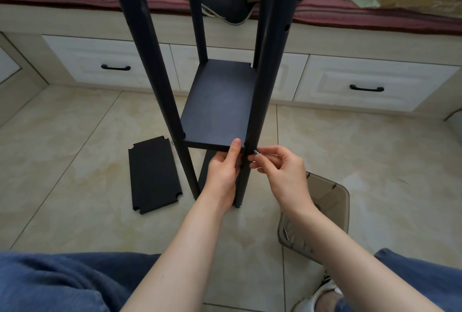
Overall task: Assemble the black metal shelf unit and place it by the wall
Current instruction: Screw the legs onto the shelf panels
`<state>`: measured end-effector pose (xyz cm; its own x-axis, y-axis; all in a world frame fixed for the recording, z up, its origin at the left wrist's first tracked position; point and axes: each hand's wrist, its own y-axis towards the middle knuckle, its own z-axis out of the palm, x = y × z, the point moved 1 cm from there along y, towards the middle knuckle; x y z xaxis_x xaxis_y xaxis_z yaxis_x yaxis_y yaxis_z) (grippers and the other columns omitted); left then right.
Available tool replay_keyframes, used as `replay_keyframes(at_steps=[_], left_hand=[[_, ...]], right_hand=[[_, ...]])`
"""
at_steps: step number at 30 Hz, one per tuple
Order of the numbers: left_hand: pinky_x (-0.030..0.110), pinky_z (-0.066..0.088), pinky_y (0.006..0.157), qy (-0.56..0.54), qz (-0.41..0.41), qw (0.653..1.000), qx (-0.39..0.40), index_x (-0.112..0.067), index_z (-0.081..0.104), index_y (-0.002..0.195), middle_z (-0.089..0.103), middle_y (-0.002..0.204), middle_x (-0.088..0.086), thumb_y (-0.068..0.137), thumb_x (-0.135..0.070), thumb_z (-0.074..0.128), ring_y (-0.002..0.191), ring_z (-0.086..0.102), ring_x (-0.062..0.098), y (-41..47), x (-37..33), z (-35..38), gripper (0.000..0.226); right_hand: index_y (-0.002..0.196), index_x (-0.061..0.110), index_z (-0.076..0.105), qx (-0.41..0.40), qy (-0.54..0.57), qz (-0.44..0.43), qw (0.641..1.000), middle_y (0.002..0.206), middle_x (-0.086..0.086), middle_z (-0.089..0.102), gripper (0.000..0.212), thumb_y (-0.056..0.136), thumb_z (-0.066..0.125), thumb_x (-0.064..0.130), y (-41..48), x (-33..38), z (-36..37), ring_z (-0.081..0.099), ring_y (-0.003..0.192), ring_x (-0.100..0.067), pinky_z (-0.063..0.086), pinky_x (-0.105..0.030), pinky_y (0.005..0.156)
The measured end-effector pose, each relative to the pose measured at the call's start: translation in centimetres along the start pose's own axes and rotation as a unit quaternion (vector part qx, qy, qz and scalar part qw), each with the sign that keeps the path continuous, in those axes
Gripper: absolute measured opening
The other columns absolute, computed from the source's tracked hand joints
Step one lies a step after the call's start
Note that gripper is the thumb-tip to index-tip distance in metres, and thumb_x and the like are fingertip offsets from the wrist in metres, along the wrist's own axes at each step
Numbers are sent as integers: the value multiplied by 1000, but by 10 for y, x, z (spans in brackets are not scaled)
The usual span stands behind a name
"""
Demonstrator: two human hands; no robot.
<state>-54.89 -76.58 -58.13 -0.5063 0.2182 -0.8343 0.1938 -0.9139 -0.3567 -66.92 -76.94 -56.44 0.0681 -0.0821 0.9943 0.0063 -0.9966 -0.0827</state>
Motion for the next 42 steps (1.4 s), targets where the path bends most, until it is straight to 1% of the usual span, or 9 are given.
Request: replay_keyframes(at_steps=[5, 12, 20, 23, 26, 29, 32, 37, 42], left_hand=[[13, 54, 69, 5, -1, 1000, 2, -15, 64, 113, 79, 93, -3, 102, -32, 55, 89, 75, 8, -2, -2, 0, 22], [13, 54, 71, 0, -7, 1000, -10, -17, 65, 112, 78, 98, -2, 100, -34, 56, 93, 74, 9, -4, -2, 2, 23], [11, 53, 67, 10, -12, 1000, -7, -19, 65, 106, 79, 89, -8, 101, -31, 55, 85, 74, 4, -5, -5, 2, 16], [12, 52, 70, 16, -19, 1000, -14, -22, 65, 108, 78, 98, -6, 99, -35, 57, 92, 73, 6, -4, -4, 1, 18], [12, 53, 70, 8, -22, 1000, -10, -19, 65, 115, 76, 107, 0, 100, -35, 56, 96, 73, 8, -4, -4, 2, 23], [12, 53, 70, -3, -22, 1000, -9, -16, 64, 120, 76, 110, 3, 101, -34, 55, 99, 73, 10, -3, -3, 3, 28], [14, 54, 74, -12, -20, 1000, -14, -15, 64, 119, 76, 111, 5, 101, -34, 56, 104, 72, 14, -2, -3, 3, 27], [11, 53, 66, -3, -19, 1000, -10, -14, 64, 116, 79, 93, -4, 101, -34, 55, 88, 74, 7, -3, -3, 4, 27], [12, 53, 65, -17, -22, 999, -21, -6, 62, 127, 77, 98, 1, 100, -34, 56, 86, 75, 7, -3, -2, 5, 39]], right_hand=[[91, 12, 72, -18, -42, -5, 999, 80, -1, 75, 7, 85, 75, 10, 2, -1, -5, 73, 75, -11, 58, -23, 73], [87, 12, 71, -20, -52, -11, 998, 81, -1, 74, 7, 85, 75, 7, 3, -2, -4, 71, 77, -11, 59, -24, 73], [85, 16, 72, -27, -46, 0, 999, 74, -1, 73, 9, 81, 80, 14, 10, -1, -3, 70, 68, -9, 55, -21, 68], [83, 15, 68, -49, -131, -70, 988, 74, 6, 70, 12, 81, 80, 17, 9, 0, -4, 67, 70, -5, 52, -15, 67], [82, 13, 65, -39, -238, -195, 951, 75, 6, 64, 12, 85, 76, 12, 6, 0, -3, 61, 70, -6, 44, -9, 65], [83, 11, 64, -41, -292, -259, 919, 76, 4, 60, 13, 85, 76, 7, 8, -3, -3, 56, 69, -9, 41, -8, 65], [83, 13, 64, -47, -275, -245, 929, 76, 5, 61, 13, 86, 75, 8, 7, -4, -1, 58, 69, -8, 42, -9, 66], [80, 22, 65, -62, -170, -125, 976, 73, 14, 65, 15, 85, 77, 14, 8, -2, -1, 64, 72, 1, 44, -7, 65], [84, 13, 65, -49, -284, -246, 925, 76, 8, 60, 13, 84, 77, 9, 5, -4, 0, 58, 69, -5, 42, -6, 66]])
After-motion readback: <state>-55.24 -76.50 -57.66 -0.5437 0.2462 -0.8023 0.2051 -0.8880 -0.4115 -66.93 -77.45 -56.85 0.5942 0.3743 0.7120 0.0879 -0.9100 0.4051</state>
